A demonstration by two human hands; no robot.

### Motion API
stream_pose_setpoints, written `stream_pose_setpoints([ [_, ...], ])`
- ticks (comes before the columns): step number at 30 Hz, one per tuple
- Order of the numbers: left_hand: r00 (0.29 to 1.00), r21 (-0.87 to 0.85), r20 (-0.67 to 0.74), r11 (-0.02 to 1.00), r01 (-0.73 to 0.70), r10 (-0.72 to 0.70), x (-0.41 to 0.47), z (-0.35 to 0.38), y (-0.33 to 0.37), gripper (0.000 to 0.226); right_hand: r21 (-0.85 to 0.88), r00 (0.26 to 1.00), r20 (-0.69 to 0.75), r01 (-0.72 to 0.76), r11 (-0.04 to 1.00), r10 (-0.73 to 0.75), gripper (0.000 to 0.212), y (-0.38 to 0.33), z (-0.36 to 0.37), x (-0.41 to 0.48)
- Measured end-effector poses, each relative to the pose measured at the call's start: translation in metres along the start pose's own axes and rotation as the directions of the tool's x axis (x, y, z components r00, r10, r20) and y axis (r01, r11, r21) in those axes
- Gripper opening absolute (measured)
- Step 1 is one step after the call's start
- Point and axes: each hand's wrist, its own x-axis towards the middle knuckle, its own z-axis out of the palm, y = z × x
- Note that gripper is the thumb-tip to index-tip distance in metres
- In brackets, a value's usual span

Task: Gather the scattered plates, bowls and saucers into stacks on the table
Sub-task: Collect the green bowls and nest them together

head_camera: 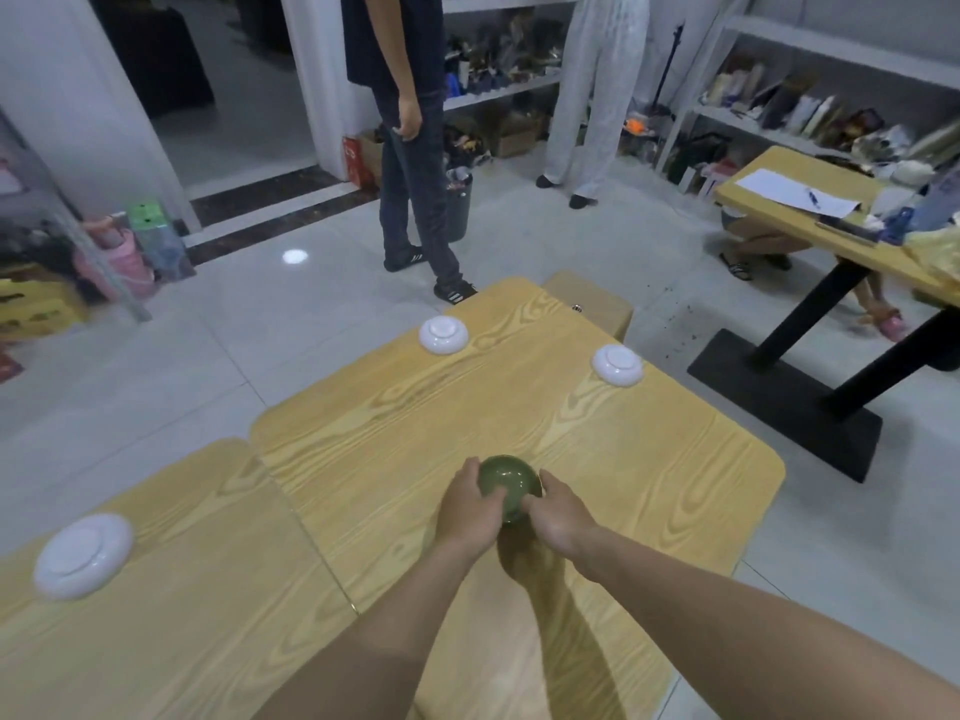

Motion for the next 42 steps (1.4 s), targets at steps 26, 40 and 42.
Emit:
stream_pose_setpoints([
  [26,0.828,0.849,-0.349,0.522,0.081,0.439,-0.322,-0.305,-0.056,0.07,-0.903,0.67,0.266,0.424,0.064,-0.693,0.09,-0.131,0.175,-0.289],
  [40,0.585,0.652,-0.741,0.561,0.511,0.328,-0.519,-0.375,-0.182,0.075,-0.728,0.41,0.527,0.67,-0.146,-0.745,0.091,-0.126,0.33,-0.419],
  [42,0.548,0.608,-0.778,0.586,0.536,0.307,-0.55,-0.388,-0.205,0.075,-0.702,0.375,0.555,0.69,-0.177,-0.742,0.091,-0.125,0.357,-0.444],
])
